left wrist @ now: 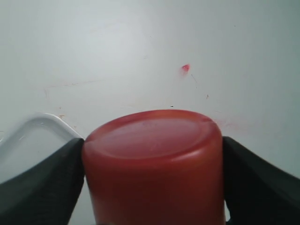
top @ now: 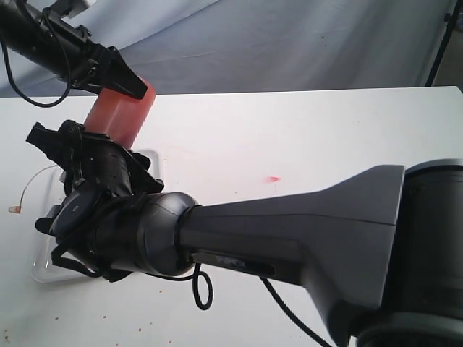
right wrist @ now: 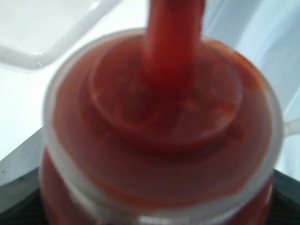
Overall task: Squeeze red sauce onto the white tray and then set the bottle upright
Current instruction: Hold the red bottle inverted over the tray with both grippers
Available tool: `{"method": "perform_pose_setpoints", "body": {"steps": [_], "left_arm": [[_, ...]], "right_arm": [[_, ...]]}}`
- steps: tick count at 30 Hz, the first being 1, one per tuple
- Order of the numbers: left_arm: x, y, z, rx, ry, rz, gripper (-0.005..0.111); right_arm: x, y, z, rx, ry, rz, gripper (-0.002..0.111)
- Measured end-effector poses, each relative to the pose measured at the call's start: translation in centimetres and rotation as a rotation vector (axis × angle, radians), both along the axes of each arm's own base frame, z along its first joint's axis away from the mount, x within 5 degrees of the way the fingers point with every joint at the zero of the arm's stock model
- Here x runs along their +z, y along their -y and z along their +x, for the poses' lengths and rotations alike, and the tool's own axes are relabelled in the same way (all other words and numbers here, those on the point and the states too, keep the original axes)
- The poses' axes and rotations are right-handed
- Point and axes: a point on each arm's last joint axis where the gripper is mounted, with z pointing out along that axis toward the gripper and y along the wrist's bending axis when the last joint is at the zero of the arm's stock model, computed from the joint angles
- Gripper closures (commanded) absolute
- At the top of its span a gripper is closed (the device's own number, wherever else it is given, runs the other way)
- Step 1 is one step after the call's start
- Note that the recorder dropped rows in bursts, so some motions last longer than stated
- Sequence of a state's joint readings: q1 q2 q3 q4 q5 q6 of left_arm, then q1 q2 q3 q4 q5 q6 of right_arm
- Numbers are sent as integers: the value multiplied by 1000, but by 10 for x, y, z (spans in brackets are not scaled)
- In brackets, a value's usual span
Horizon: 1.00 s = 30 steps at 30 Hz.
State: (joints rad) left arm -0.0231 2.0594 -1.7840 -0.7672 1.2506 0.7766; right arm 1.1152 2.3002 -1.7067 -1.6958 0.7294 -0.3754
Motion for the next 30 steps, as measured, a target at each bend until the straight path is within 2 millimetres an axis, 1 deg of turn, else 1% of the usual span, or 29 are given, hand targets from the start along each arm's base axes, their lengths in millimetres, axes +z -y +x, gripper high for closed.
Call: {"method": "perform_pose_setpoints", "body": {"steps": [4, 6, 8, 17, 30], "left_arm": [[0, 0, 0, 9, -5, 5, 61], [-1, -1, 0, 14, -8, 9, 54], [-1, -1, 0, 22, -13, 9, 49], [-5, -2, 0, 42, -28, 13, 49], [-6, -1, 0, 47, -27, 6, 49]], "right_arm": [[0, 0, 0, 6, -2, 0, 108], [0, 0, 1, 8, -4, 0, 108], [0, 0, 2, 7, -5, 1, 108], [-2, 0, 1, 9, -11, -1, 108], [-2, 0, 1, 9, -11, -1, 108]]}}
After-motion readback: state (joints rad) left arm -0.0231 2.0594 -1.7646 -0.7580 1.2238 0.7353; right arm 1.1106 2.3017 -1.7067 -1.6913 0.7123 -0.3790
